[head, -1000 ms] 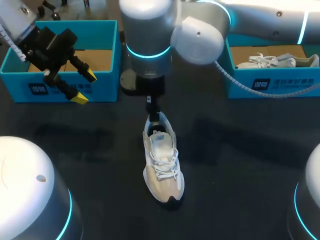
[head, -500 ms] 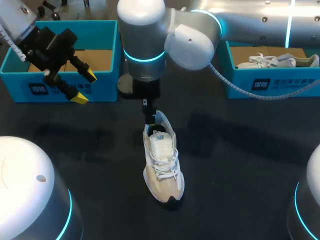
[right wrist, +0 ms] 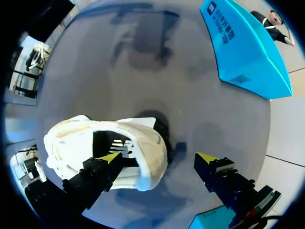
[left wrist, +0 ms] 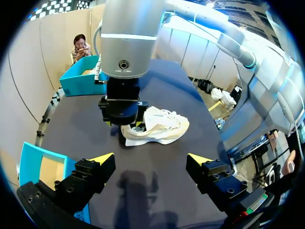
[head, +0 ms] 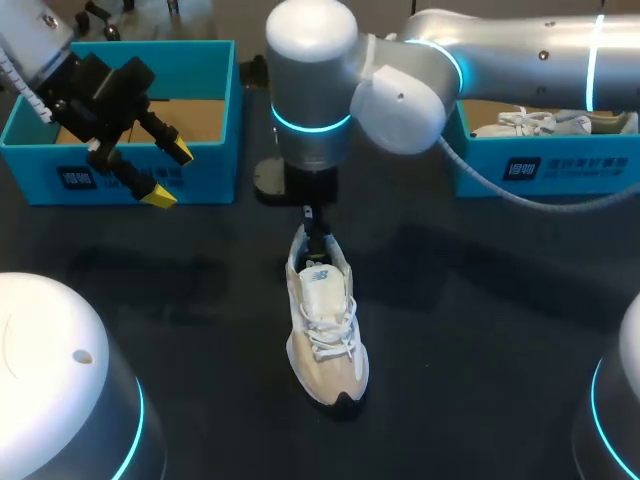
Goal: Take the shoe out of the shoebox, open the shoe tongue, remove and reinsert the insole, then place the shoe into the shoebox
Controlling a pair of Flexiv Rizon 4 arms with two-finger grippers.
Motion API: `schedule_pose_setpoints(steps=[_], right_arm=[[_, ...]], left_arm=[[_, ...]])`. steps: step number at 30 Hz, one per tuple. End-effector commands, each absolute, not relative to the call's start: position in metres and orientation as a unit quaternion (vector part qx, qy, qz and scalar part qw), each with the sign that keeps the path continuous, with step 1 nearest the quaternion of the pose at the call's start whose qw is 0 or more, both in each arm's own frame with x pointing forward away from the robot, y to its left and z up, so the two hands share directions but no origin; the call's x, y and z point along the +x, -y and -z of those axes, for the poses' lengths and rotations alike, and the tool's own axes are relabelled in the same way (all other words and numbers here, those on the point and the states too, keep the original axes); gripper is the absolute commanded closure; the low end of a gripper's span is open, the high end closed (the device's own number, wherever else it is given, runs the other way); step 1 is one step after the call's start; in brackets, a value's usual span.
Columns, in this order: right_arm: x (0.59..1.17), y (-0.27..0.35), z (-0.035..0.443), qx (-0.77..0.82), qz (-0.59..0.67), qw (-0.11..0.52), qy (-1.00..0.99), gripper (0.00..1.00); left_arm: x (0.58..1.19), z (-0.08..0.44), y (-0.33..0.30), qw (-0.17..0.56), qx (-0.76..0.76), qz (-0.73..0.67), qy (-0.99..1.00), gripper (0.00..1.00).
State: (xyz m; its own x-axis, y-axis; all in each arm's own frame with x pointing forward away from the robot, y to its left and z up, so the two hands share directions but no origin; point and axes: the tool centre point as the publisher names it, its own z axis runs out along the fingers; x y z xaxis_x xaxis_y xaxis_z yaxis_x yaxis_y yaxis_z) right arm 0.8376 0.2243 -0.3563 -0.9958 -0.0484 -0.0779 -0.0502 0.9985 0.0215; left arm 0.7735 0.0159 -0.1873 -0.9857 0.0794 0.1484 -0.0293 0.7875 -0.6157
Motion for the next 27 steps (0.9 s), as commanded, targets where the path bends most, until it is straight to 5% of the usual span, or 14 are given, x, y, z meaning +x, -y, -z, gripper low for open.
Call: schedule_pose_setpoints(steps=[1,15,16,17,19,22,24,26,27], right_arm=[[0.844,-0.224,0.362,-0.028,-0.021,0.035,-0.999,0.0],[0.848,-0.23,0.378,-0.024,-0.023,0.017,-0.999,0.0],[0.848,-0.229,0.379,-0.022,-0.023,0.016,-0.999,0.09],[0.848,-0.229,0.38,-0.021,-0.023,0.016,-0.999,0.32],[0.848,-0.229,0.382,-0.02,-0.024,0.015,-0.999,0.5],[0.85,-0.23,0.384,-0.021,-0.024,0.014,-0.999,0.54],[0.851,-0.232,0.384,-0.023,-0.024,0.015,-0.999,0.69],[0.851,-0.233,0.384,-0.022,-0.022,0.013,-0.999,1.0],[0.85,-0.233,0.384,-0.02,-0.022,0.013,-0.999,1.0]], left_arm=[[0.774,0.187,-0.016,0.084,-0.014,-0.325,0.942,0.0],[0.774,0.187,-0.016,0.084,-0.014,-0.325,0.942,0.0],[0.774,0.187,-0.016,0.084,-0.014,-0.325,0.942,0.0],[0.774,0.187,-0.016,0.084,-0.014,-0.325,0.942,0.0],[0.774,0.187,-0.016,0.084,-0.014,-0.325,0.942,0.0],[0.774,0.187,-0.016,0.084,-0.014,-0.325,0.942,0.0],[0.774,0.187,-0.016,0.084,-0.014,-0.325,0.942,0.0],[0.774,0.187,-0.016,0.084,-0.014,-0.325,0.942,0.0],[0.774,0.187,-0.016,0.084,-0.014,-0.325,0.942,0.0]])
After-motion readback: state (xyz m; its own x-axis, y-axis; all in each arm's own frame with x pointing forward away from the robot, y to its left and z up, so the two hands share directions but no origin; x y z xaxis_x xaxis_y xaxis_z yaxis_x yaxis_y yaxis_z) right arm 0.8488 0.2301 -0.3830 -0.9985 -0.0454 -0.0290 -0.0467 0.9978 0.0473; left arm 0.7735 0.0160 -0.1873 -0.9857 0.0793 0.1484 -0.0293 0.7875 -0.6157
